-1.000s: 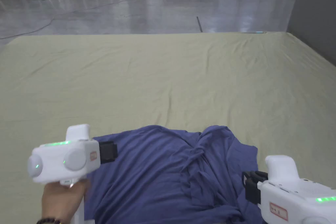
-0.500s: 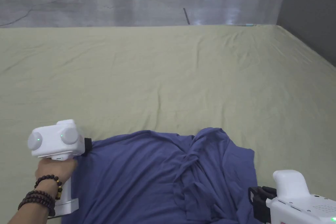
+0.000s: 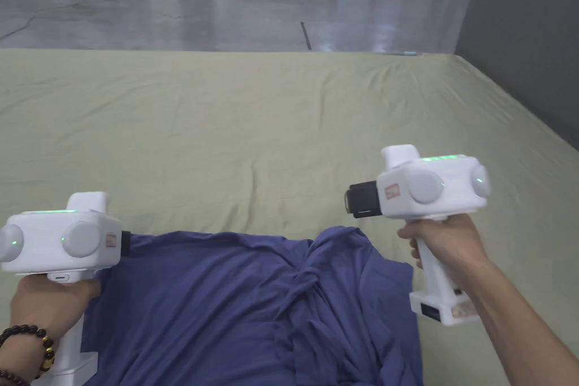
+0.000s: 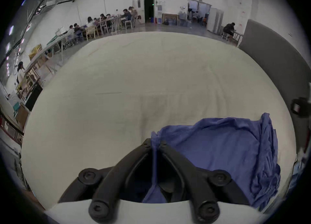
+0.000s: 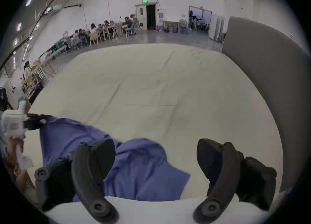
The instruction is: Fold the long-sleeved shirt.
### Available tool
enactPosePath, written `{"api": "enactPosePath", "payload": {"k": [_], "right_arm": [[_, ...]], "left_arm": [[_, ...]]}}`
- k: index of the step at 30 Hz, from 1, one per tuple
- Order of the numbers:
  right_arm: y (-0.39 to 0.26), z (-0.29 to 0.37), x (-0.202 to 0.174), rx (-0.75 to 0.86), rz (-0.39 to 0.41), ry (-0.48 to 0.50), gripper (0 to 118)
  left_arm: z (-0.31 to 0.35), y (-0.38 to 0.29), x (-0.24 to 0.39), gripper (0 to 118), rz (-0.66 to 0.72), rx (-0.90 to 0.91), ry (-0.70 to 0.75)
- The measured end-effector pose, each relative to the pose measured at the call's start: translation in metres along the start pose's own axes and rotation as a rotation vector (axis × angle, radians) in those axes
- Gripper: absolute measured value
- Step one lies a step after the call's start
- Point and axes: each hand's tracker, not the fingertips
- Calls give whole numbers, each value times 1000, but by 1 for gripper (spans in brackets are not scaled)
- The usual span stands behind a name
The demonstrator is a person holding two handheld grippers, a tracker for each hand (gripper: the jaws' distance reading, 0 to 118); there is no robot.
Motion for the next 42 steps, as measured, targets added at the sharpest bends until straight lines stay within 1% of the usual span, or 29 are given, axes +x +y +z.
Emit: {"api": "enactPosePath", "payload": {"k": [3,4,7,8,9,11,12,14,17,18,21,23,25,27,29,30,33,35,37,38,40,42], "right_arm": [[11,-51,-4,-183,-3,49,105],[10,-65,-6,-222,-6,64,104],[1,-98,-15,-289,19,27,94],[-2,-104,-17,-310,26,11,82],[-7,-106,-22,-331,26,0,63],[-14,-108,-27,-323,25,8,12],[-17,-109,-29,-315,16,6,10],[-17,-107,-25,-309,-28,7,8],[-11,-87,-19,-270,-44,12,8],[-7,-72,-18,-217,-41,19,8],[-4,-9,-14,-91,-42,80,8],[-13,38,-11,-8,-28,95,8],[-30,85,-3,75,-41,106,8],[-59,129,3,136,-56,142,8],[-95,170,8,189,-92,174,8],[-117,187,9,199,-104,167,8],[-180,220,10,190,-115,189,8],[-219,231,6,140,-121,197,8],[-254,226,-1,75,-129,181,8],[-267,208,1,13,-106,169,8],[-290,186,-7,-68,-46,181,8],[-306,157,-12,-156,0,109,8]], "left_arm": [[-2,-1,-2,1,17,1,-9],[-3,-1,-2,1,19,-4,-9],[-7,-1,-4,1,14,-9,-5],[-8,-2,-4,1,12,-11,-5],[-8,-2,-5,1,11,-12,-4],[-10,-2,-6,1,7,-15,-2],[-11,-3,-6,1,8,-15,0],[-12,-3,-9,1,10,-16,1],[-4,-6,-9,1,5,-2,12],[3,-7,-10,1,4,11,7],[35,-10,-14,1,30,68,-34],[65,-19,-16,1,57,128,-44],[96,-36,-20,1,89,163,-71],[126,-62,-22,1,99,185,-73],[150,-92,-23,1,95,199,-76],[161,-109,-24,1,105,208,-67],[184,-160,-25,1,123,203,-60],[189,-191,-21,1,139,167,-51],[181,-219,-16,1,84,107,-53],[174,-231,-13,1,52,80,-58],[156,-246,-10,1,37,6,-59],[142,-258,-4,1,0,-28,-23]]}}
